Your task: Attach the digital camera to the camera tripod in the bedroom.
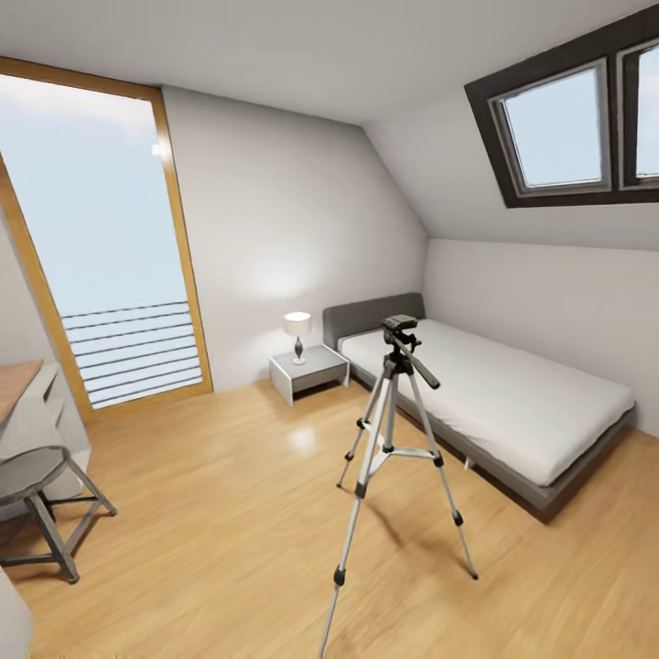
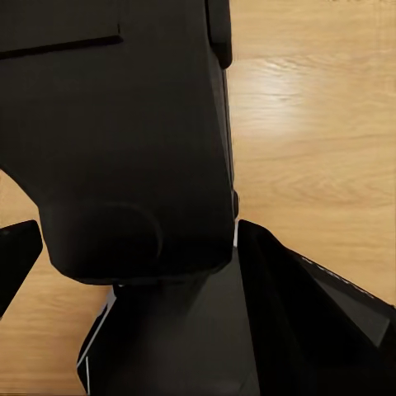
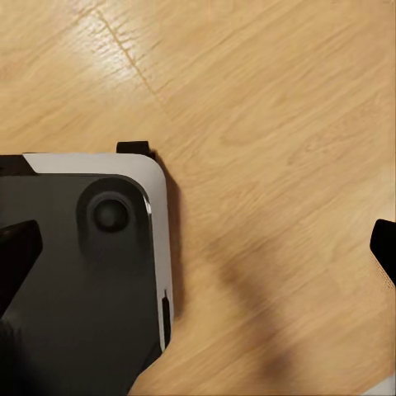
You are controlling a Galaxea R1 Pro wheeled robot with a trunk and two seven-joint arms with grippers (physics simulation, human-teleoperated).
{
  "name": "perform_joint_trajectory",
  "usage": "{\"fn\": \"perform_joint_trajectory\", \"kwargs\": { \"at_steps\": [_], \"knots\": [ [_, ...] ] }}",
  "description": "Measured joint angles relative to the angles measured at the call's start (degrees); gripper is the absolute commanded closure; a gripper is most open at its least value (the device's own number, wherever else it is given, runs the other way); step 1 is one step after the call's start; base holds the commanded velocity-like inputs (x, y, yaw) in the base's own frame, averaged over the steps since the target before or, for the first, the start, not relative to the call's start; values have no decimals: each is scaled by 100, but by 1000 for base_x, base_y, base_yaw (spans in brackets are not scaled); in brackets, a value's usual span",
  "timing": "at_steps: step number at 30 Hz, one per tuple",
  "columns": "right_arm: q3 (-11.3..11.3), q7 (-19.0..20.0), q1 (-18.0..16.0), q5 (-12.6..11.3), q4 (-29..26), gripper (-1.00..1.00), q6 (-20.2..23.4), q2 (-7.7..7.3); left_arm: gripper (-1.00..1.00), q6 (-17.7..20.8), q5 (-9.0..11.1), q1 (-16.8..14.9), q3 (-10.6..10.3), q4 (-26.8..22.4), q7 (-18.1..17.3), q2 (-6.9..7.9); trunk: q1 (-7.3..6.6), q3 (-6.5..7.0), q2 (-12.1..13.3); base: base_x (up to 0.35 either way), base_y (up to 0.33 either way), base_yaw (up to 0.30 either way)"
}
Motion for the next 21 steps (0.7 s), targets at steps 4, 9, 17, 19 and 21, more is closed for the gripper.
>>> {"fn": "perform_joint_trajectory", "kwargs": {
  "at_steps": [4,9,17,19,21],
  "knots": [
    [0,0,0,0,0,-100,0,1,100,-2,1,0,2,0,7,-3,0,0,0,0,0,281],
    [0,0,0,0,0,-100,0,1,100,-2,2,0,2,0,12,-2,0,0,0,0,0,281],
    [0,0,0,0,0,-100,-5,1,100,-2,1,0,0,1,12,-4,0,0,0,0,0,281],
    [0,0,0,0,0,-100,-6,1,100,-3,2,0,0,0,14,-4,0,0,0,0,0,281],
    [0,-3,0,0,0,-100,-6,1,100,-2,2,0,0,0,16,-4,0,0,0,0,0,281]
  ]
}}
